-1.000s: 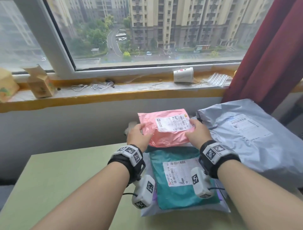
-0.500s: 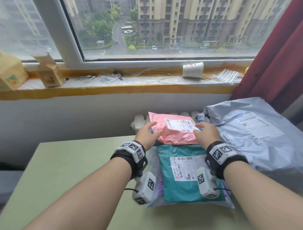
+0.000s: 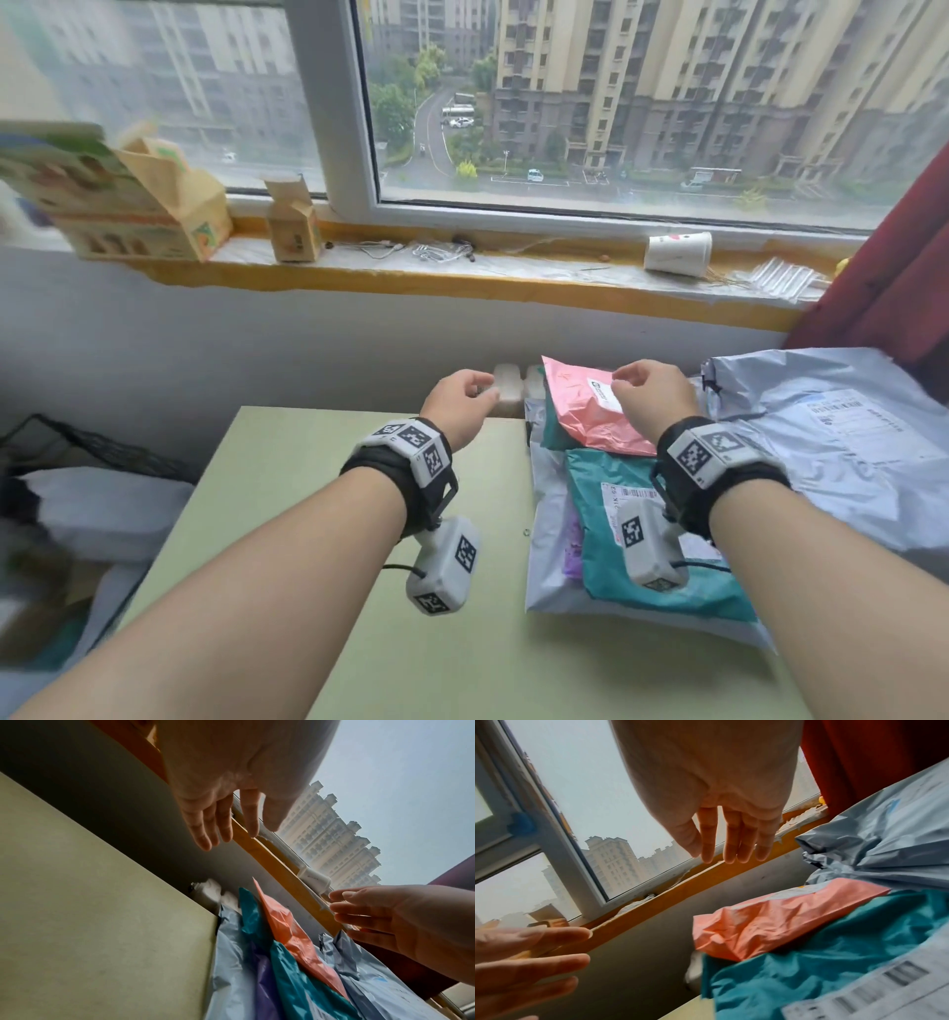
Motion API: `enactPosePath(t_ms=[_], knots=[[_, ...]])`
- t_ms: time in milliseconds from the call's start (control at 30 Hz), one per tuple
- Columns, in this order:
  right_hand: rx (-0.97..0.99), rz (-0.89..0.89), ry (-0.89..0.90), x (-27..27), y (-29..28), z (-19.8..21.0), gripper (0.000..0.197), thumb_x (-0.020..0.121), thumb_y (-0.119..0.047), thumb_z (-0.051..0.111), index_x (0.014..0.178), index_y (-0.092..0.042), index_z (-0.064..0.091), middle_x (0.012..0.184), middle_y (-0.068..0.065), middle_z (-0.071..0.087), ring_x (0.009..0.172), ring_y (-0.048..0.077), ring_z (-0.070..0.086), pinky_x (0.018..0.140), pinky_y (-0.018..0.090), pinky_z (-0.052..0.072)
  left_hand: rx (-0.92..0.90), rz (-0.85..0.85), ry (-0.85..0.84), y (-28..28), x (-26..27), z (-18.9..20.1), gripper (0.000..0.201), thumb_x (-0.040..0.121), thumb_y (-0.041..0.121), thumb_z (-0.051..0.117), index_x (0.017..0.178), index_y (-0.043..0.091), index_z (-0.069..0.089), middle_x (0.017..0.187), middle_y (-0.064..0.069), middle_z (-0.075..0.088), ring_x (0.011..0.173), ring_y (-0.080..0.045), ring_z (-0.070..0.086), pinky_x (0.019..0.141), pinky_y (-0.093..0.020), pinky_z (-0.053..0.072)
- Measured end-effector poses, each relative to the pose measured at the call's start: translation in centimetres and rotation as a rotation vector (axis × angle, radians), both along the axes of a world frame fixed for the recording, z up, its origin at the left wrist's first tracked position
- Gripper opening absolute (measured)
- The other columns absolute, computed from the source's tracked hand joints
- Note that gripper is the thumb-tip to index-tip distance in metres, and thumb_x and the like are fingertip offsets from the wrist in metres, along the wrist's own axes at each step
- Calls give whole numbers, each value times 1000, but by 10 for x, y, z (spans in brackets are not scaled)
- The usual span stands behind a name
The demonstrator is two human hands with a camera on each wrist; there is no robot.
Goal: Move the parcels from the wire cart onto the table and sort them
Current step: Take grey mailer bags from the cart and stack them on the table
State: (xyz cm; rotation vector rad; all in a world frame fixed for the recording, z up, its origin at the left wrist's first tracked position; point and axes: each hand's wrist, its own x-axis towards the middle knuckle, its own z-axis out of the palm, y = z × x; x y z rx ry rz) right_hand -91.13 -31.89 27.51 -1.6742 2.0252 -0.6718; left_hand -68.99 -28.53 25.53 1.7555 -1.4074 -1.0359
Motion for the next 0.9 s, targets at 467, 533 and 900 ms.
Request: enactPosePath(t_ms=[467,533,900], knots=[[18,333,-47,203,51,17,24,92,-21,51,105,-17,71,109,2,70,102,23,63,93,32,49,11,271,-15,98,179,21,33,95,26,53,126,15,57,126,-6,59,115,-18,56,94,-24,39],[17,371,-57,233,61,19,24,92,-22,51,105,-17,71,109,2,70,101,23,64,92,32,49,5,307,-12,113,206,24,32,95,25,54,125,14,58,124,-5,60,114,-18,57,91,-22,39],[72,569,-58,405,137,6,25,93,-20,52,108,-14,71,112,5,70,107,25,61,89,26,42,35,519,6,228,361,7,33,96,24,53,127,13,56,126,-7,57,118,-20,53,99,-27,39]])
